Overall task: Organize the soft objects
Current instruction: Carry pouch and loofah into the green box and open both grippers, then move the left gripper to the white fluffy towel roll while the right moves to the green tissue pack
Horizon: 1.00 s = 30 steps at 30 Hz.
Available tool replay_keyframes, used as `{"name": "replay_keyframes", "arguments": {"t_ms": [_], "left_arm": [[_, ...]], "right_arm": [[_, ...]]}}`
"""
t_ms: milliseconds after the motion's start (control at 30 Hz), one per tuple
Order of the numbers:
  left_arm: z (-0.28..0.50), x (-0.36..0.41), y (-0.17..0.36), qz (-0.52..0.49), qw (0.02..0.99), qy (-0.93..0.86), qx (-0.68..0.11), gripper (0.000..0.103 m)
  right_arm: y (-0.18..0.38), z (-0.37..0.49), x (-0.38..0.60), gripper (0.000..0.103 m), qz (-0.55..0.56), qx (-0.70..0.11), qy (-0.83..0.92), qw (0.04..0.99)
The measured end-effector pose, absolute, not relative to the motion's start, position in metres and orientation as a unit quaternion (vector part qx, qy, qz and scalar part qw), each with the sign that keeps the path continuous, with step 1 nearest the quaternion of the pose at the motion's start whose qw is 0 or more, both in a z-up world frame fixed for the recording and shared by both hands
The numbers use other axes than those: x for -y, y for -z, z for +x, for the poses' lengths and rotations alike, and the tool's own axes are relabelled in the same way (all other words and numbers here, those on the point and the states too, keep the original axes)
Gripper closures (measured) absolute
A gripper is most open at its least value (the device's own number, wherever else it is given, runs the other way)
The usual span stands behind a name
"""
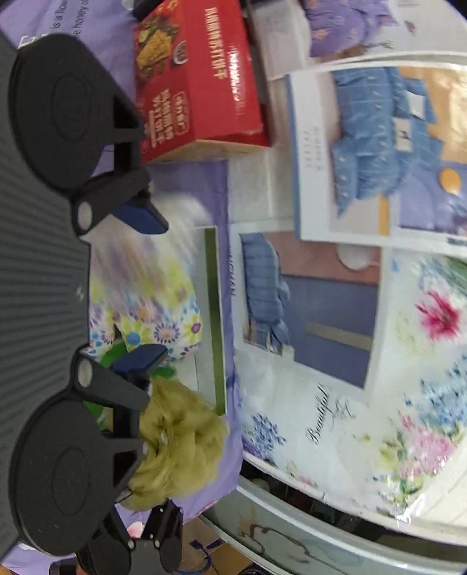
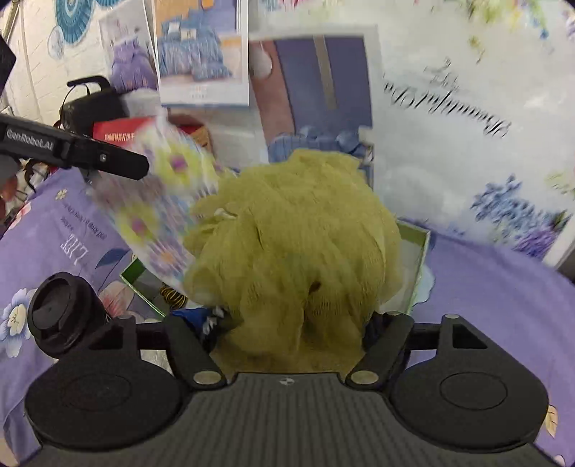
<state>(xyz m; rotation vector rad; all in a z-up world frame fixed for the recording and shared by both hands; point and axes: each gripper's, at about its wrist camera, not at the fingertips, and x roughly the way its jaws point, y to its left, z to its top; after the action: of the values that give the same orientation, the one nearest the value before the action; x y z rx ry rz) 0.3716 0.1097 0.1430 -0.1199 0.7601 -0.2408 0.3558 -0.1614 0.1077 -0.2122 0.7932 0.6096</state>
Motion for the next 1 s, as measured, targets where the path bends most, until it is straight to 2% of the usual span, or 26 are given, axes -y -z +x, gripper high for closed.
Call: {"name": "replay_keyframes", "arguments": {"t_ms": [300, 533, 767, 1000], "left_arm": [[0.370, -0.108, -0.142, -0.031, 0.921, 0.101, -0.376, 0.037], [0.345, -0.108, -0.161, -0.035, 0.926, 0.112, -0.359, 0.037], [0.295, -0.105, -0.176, -0.027, 0.928, 0.121, -0.351, 0.037], [0.219, -0.118, -0.167, -0.010, 0.930, 0.113, -0.349, 0.037]], "right_arm": [[-0.116, 0.361, 0.161, 0.036, -0.111, -0.344, -0.282, 0.889], [-0.149, 0.334, 0.185, 0.034, -0.101, -0.311, -0.250, 0.911], [-0.173, 0.282, 0.193, 0.031, -0.102, -0.281, -0.236, 0.925], [-0.155, 0.215, 0.198, 0.030, -0.090, -0.280, -0.232, 0.927]]}}
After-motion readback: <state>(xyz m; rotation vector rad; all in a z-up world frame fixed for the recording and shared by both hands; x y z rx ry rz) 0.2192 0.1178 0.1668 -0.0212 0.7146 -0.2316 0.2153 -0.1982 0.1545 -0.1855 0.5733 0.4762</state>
